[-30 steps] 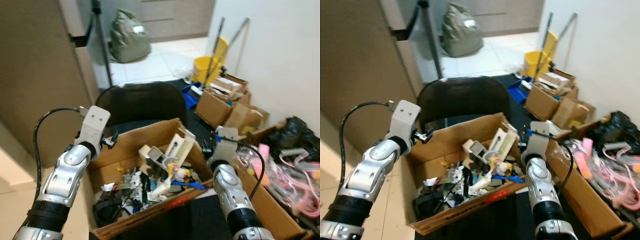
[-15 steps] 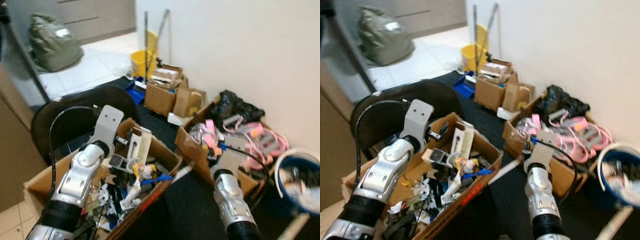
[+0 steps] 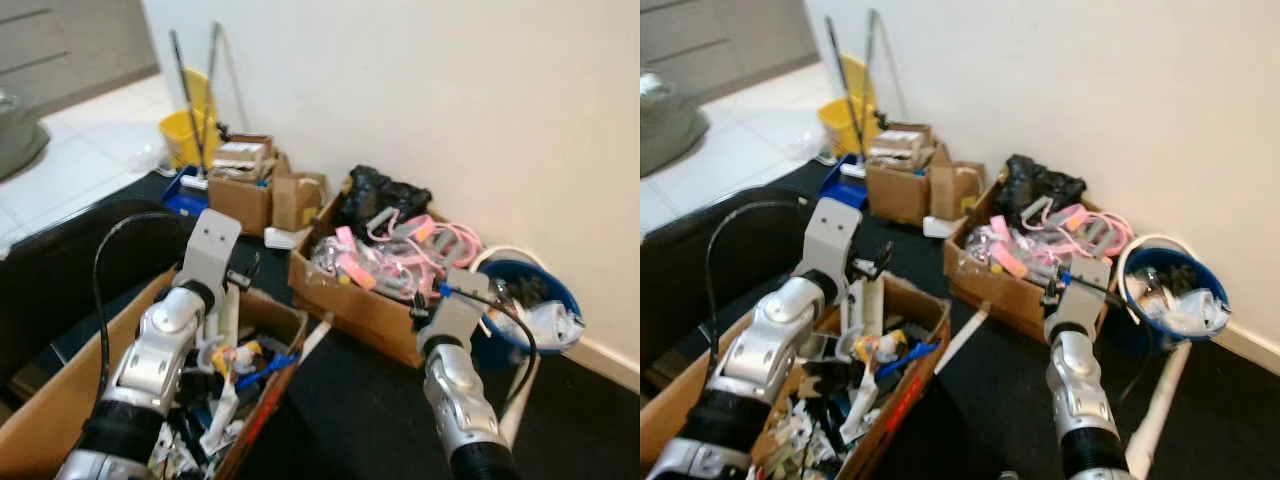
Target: Picking trash to rubbish bin
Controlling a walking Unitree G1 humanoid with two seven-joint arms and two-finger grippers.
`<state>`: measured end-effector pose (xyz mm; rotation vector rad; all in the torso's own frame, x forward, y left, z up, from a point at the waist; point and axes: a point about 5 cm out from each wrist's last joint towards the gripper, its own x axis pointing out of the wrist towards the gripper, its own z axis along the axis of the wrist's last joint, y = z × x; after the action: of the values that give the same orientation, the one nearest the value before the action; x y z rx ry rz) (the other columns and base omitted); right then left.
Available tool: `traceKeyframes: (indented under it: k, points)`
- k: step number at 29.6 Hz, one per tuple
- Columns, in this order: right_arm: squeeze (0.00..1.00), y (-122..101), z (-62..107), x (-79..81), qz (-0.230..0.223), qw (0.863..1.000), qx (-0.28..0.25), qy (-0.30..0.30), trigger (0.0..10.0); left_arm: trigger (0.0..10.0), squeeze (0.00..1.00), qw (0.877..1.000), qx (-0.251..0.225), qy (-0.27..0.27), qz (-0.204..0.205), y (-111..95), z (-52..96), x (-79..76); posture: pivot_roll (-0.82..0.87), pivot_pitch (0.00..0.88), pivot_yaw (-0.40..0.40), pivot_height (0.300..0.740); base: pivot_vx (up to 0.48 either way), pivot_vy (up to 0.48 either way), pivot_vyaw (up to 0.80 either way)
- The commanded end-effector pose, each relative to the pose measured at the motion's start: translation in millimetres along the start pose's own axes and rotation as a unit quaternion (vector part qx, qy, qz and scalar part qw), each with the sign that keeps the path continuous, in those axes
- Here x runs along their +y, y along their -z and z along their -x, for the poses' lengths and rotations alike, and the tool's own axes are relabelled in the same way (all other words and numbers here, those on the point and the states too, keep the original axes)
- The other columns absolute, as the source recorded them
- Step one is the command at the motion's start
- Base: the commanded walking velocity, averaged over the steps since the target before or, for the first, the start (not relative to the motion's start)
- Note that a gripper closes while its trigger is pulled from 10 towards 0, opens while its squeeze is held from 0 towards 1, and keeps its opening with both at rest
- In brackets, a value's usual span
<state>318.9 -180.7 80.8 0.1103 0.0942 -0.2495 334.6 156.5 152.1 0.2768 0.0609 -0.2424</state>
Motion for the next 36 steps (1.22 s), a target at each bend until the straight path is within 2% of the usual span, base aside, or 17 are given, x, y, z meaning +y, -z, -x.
traceKeyframes:
  k: [1,18,36]
  points:
    - [0.0,2.2,0.1,-2.5,-0.003,1.0,0.007,0.006,10.0,10.0,0.0,1.0,0.001,-0.009,-0.006,2.1,1.3,4.4,0.04,0.096,0.046,0.74,0.0,0.0,-0.8]
    - [0.0,-0.6,-4.1,-7.4,-0.001,1.0,0.007,0.013,10.0,10.0,0.0,1.0,-0.001,-0.015,-0.009,3.4,0.9,4.9,0.04,0.102,0.047,0.74,0.0,0.0,-0.8]
    - [0.0,-4.3,-7.7,-2.4,0.0,1.0,0.002,0.005,10.0,10.0,0.0,0.999,-0.008,-0.038,0.003,1.3,-0.2,10.5,0.04,0.105,0.049,0.74,0.0,0.0,-0.8]
